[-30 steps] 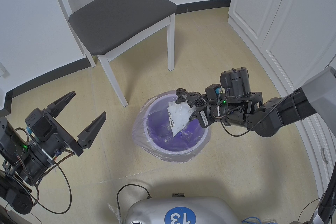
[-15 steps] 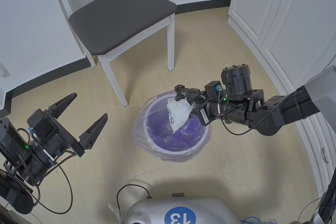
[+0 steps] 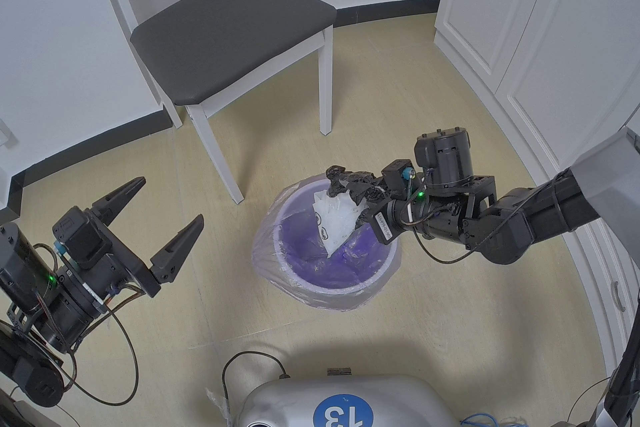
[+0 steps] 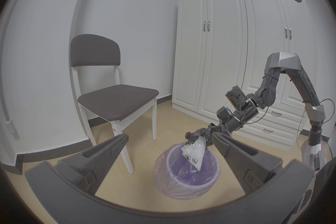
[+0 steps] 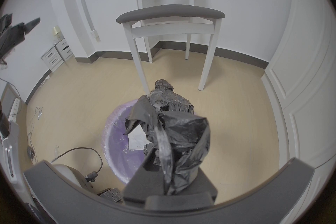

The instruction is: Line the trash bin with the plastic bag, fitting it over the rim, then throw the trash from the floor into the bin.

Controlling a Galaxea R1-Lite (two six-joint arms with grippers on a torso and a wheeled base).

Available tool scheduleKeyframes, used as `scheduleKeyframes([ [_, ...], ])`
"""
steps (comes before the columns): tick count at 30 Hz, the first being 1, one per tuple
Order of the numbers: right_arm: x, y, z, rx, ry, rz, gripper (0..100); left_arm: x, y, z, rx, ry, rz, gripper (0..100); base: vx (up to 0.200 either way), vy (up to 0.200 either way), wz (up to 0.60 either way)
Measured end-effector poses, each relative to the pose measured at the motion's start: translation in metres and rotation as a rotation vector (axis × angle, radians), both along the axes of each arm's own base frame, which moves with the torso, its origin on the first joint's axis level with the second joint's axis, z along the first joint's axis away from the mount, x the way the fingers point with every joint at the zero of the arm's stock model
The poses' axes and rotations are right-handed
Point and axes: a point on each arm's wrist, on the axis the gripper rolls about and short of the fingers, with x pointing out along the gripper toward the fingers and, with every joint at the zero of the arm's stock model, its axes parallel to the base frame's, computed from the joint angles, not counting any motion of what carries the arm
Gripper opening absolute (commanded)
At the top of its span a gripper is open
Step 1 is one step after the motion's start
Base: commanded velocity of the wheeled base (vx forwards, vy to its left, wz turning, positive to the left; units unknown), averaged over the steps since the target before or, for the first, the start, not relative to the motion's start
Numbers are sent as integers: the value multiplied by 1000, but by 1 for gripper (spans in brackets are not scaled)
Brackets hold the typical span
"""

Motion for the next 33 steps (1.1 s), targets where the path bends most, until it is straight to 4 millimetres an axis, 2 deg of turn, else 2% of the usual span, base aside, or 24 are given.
scheduleKeyframes([
  [12, 6, 6, -39, -72, 0, 35, 0, -2, 5, 5, -4, -25, 21, 100, 0, 0, 0],
  [22, 0, 14, -59, -107, 31, 66, 0, -2, 5, 5, -4, -29, 23, 100, 0, 0, 0],
  [33, 23, 13, -68, -113, 18, 41, 0, -1, 5, 4, -2, -23, 23, 100, 0, 0, 0],
])
